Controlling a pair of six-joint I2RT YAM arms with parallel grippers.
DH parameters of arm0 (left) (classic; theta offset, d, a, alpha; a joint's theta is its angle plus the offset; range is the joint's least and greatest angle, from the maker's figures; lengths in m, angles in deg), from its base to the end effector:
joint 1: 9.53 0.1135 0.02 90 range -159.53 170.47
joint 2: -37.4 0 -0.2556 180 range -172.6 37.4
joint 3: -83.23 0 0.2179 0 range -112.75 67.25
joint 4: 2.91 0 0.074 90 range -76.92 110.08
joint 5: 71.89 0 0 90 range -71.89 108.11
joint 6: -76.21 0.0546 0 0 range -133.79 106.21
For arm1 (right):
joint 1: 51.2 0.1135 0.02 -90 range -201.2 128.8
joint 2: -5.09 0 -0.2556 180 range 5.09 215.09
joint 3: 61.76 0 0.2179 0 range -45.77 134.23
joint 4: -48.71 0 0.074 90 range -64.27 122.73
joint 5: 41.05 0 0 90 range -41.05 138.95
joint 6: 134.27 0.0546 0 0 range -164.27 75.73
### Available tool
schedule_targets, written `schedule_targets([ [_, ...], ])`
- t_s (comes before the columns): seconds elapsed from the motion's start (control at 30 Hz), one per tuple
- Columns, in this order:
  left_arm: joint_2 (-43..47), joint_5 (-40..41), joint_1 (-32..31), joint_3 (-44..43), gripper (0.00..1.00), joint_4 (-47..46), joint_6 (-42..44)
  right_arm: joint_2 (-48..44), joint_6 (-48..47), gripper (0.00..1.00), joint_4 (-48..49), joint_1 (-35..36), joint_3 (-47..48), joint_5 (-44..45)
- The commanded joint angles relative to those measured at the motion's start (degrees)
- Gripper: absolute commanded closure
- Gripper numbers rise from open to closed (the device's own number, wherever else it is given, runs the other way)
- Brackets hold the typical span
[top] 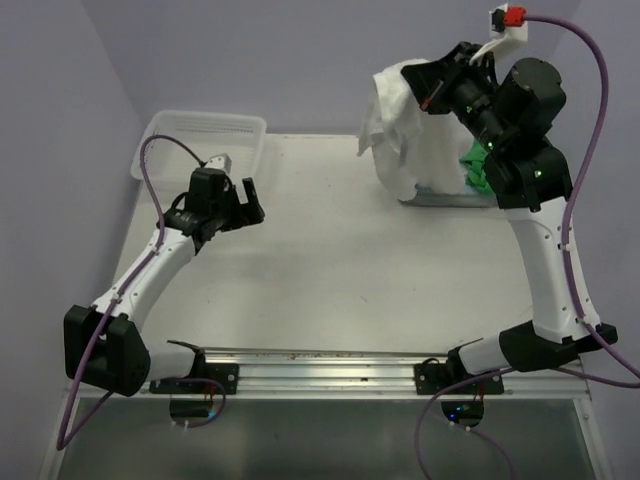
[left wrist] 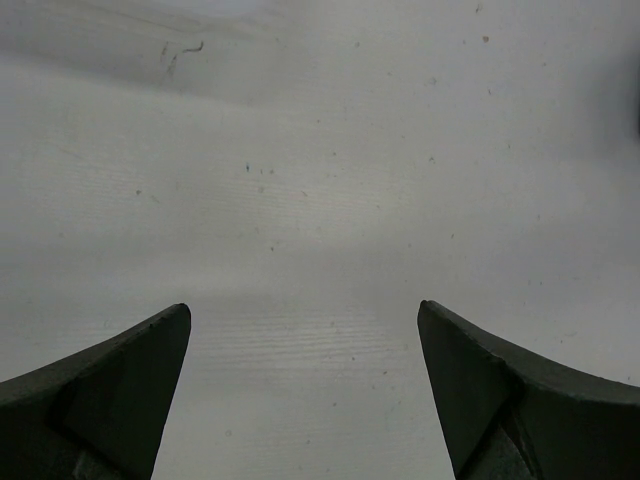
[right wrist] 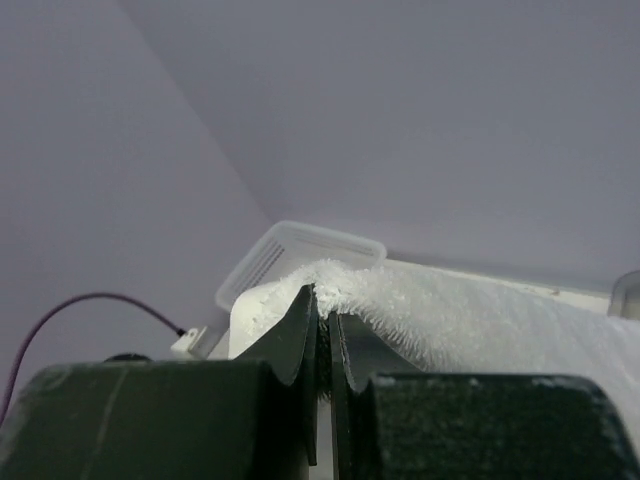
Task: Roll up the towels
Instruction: Move the towel to the center of the board
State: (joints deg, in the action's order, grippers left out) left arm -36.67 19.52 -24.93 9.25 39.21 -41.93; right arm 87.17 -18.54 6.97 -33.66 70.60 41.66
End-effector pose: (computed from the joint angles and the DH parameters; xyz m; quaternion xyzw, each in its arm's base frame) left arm 0.2539 -0.0685 0.2726 -0.1064 0.9080 -0.1398 0.3803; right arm 0.2370 0.0822 0.5533 -0.0016 0.6530 0.3174 0.6877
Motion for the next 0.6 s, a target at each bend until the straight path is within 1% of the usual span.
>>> schedule_targets([
  [0.0,2.42,-0.27,2.47,-4.05,0.0,1.82,-1.91,0.09,-3.59,1.0,-0.78,5.03,2.89,-4.48],
  [0.07,4.27,1.83,4.92,-3.88,0.01,2.35,-3.06,0.09,-2.98,1.0,-0.44,6.8,0.97,-5.8],
  [0.1,6.63,1.93,5.98,-3.62,0.02,2.09,-3.41,0.18,-2.8,1.0,0.35,7.85,-0.35,-6.33],
  [0.13,7.69,1.93,7.21,-2.83,0.02,1.91,-4.11,0.53,-2.54,1.0,0.62,10.38,-3.23,-6.07],
  [0.17,8.84,2.19,9.66,-2.56,0.03,1.56,-4.29,0.79,-2.62,1.0,0.62,11.8,-5.0,-5.46],
  [0.2,10.5,2.45,10.73,-2.39,0.03,1.38,-4.38,0.97,-2.53,1.0,0.88,13.12,-7.02,-4.85],
  [0.23,10.95,2.81,11.44,-2.3,0.04,1.21,-4.29,1.15,-2.1,1.0,1.58,15.4,-12.09,-4.4],
  [0.3,11.05,2.9,12.41,-2.82,0.04,1.9,-3.85,1.32,0.18,1.0,4.55,17.43,-18.35,-3.26],
  [0.33,10.78,2.81,12.5,-3.69,0.04,2.34,-3.59,1.32,1.06,1.0,5.71,19.35,-24.38,-2.56],
  [0.43,8.94,0.53,12.5,-4.14,0.04,2.7,-3.15,2.9,4.31,1.0,8.52,22.26,-31.89,-0.27],
  [0.47,8.41,-1.04,12.5,-4.05,0.04,2.61,-3.15,3.6,5.37,0.75,9.05,22.54,-35.92,-0.44],
  [0.5,7.36,-2.71,12.5,-3.88,0.03,2.52,-3.06,5.44,5.38,0.56,8.01,22.71,-37.0,-1.14],
  [0.57,6.48,-6.92,12.5,-3.0,0.03,1.82,-2.53,7.12,3.2,0.29,3.72,22.63,-37.1,0.86],
])
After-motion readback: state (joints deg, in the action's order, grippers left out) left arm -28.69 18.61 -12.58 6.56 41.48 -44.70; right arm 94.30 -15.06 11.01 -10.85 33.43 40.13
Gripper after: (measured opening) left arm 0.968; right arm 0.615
